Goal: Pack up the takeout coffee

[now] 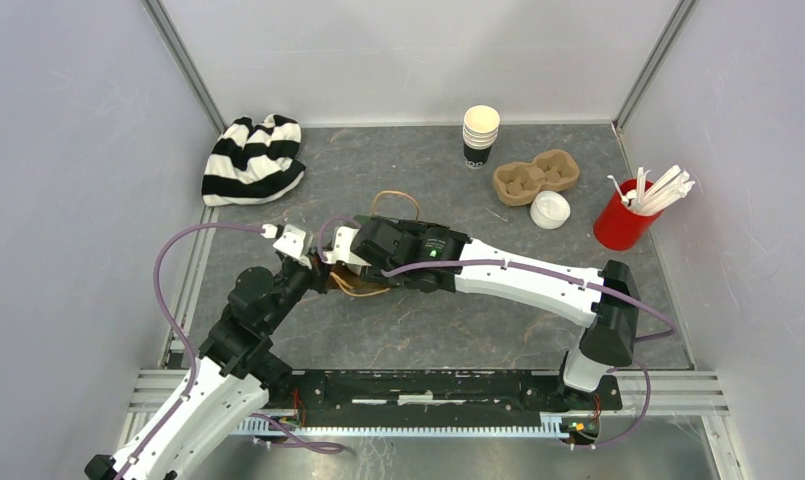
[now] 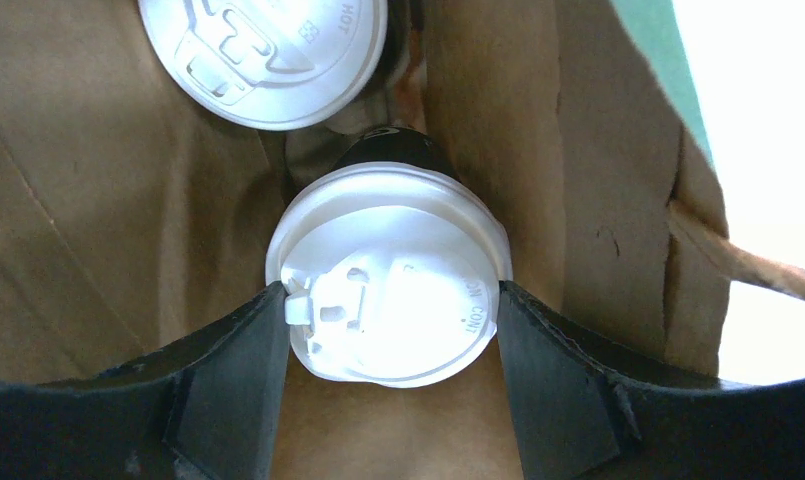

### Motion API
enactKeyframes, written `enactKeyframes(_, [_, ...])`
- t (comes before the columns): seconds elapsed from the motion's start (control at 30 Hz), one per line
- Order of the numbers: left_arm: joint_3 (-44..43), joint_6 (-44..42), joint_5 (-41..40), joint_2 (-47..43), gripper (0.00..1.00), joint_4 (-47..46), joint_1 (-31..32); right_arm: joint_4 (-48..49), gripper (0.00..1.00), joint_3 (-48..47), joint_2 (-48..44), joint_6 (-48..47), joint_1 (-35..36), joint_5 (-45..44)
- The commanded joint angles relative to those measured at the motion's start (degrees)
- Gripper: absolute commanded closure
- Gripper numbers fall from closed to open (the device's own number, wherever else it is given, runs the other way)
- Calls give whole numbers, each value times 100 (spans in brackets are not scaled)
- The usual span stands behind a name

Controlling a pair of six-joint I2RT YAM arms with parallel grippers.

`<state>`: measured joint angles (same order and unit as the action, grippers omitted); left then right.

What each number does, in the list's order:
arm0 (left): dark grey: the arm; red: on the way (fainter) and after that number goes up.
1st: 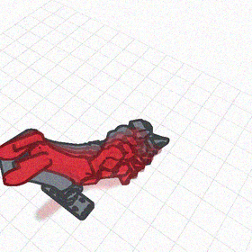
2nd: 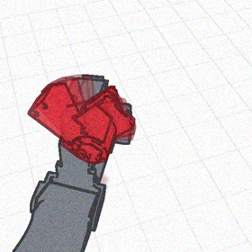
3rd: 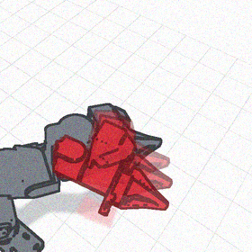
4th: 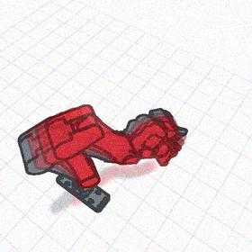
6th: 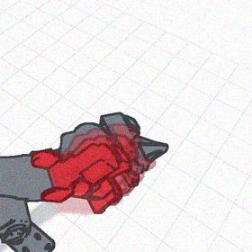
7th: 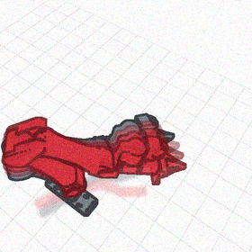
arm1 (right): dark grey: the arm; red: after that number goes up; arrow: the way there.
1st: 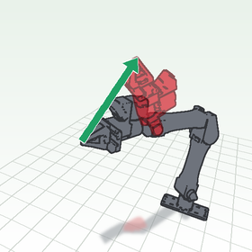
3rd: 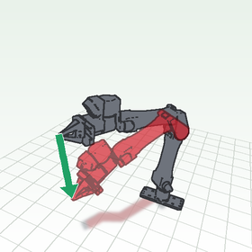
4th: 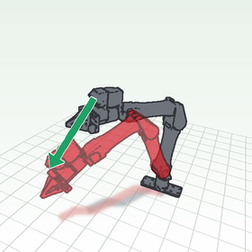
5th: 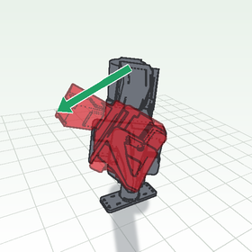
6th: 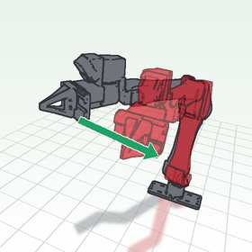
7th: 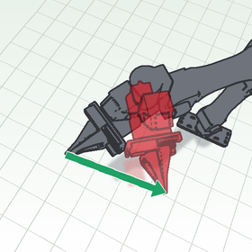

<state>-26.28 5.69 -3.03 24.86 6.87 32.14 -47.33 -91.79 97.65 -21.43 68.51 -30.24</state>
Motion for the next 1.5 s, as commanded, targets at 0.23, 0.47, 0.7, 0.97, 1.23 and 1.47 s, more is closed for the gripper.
enactKeyframes(0.23, [241,-467,-906,-35,98,-583,224,276,29,171,-154,-22,-55,-249])
enactKeyframes(0.47, [386,-755,-988,535,98,-1601,214,250,29,-114,42,-168,-55,-312])
enactKeyframes(0.7, [483,-512,-745,479,98,-1470,215,649,28,512,-360,-157,-285,-122])
enactKeyframes(0.97, [629,-477,-669,440,98,-1504,285,558,28,506,-279,-551,-409,-225])
enactKeyframes(1.23, [504,-473,-636,401,98,-1244,400,1020,29,712,-352,-626,-634,-19])
enactKeyframes(1.47, [392,-449,-456,370,98,-1132,398,1403,29,880,-360,-869,-846,406])
